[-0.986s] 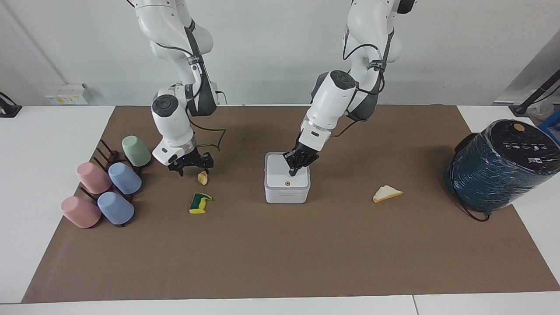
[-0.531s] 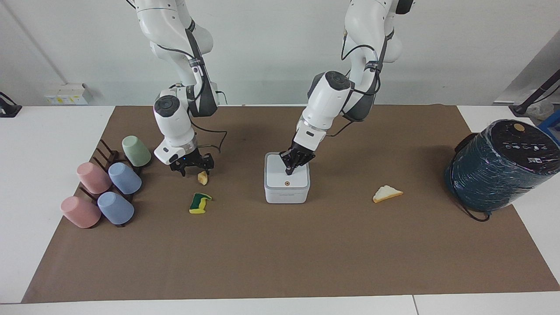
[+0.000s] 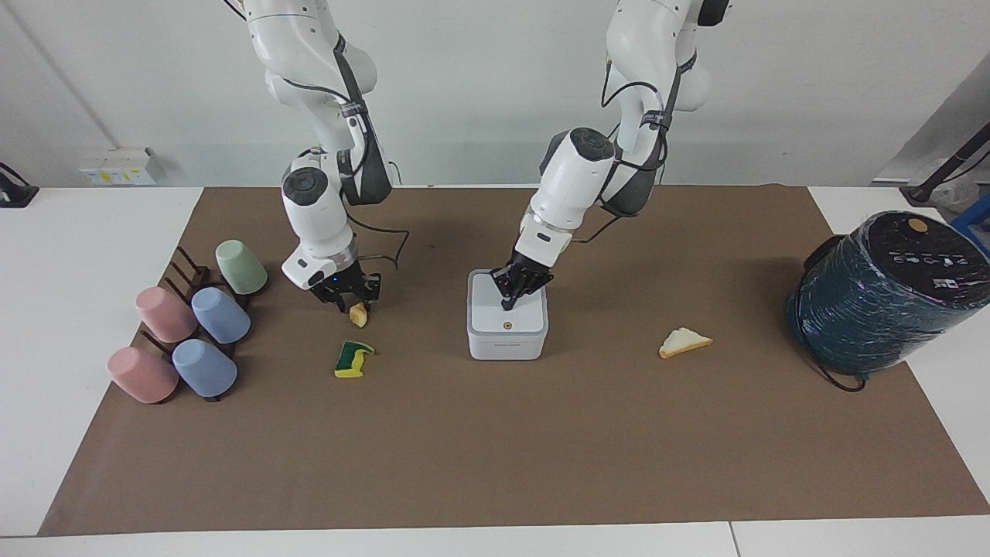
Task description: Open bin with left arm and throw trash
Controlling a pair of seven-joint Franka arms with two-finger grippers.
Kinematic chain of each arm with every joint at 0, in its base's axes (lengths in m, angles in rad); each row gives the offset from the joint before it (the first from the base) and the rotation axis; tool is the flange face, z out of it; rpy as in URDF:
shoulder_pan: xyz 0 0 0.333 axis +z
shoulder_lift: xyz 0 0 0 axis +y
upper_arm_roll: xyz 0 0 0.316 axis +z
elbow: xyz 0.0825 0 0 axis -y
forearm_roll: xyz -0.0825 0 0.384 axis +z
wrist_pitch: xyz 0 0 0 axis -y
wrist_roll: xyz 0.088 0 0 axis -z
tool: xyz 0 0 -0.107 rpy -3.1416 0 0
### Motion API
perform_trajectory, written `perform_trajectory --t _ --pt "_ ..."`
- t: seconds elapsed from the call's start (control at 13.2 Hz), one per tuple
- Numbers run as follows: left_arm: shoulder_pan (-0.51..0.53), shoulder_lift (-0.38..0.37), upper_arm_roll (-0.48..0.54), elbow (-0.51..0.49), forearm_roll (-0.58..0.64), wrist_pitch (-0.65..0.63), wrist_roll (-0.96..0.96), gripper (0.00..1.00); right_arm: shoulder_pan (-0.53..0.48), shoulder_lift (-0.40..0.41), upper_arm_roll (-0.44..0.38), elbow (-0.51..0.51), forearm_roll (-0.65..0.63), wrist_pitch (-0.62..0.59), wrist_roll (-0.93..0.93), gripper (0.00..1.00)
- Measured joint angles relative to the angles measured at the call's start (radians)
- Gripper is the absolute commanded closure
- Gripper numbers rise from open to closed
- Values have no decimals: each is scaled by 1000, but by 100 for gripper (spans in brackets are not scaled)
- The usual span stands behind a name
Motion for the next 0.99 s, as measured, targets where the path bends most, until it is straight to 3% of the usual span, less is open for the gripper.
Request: perform_trajectory --t 0.23,0.53,0.76,0.99 --pt "1 1 3 19 0 -35 0 100 0 0 0 0 1 0 40 100" --pt "64 8 24 199 15 -353 4 100 15 -19 1 27 1 -30 120 100" --pt "146 7 27 337 80 -574 12 100 23 -77 1 105 1 -172 146 100" --pt "200 8 30 376 156 -671 89 100 22 -149 0 189 1 -326 148 100"
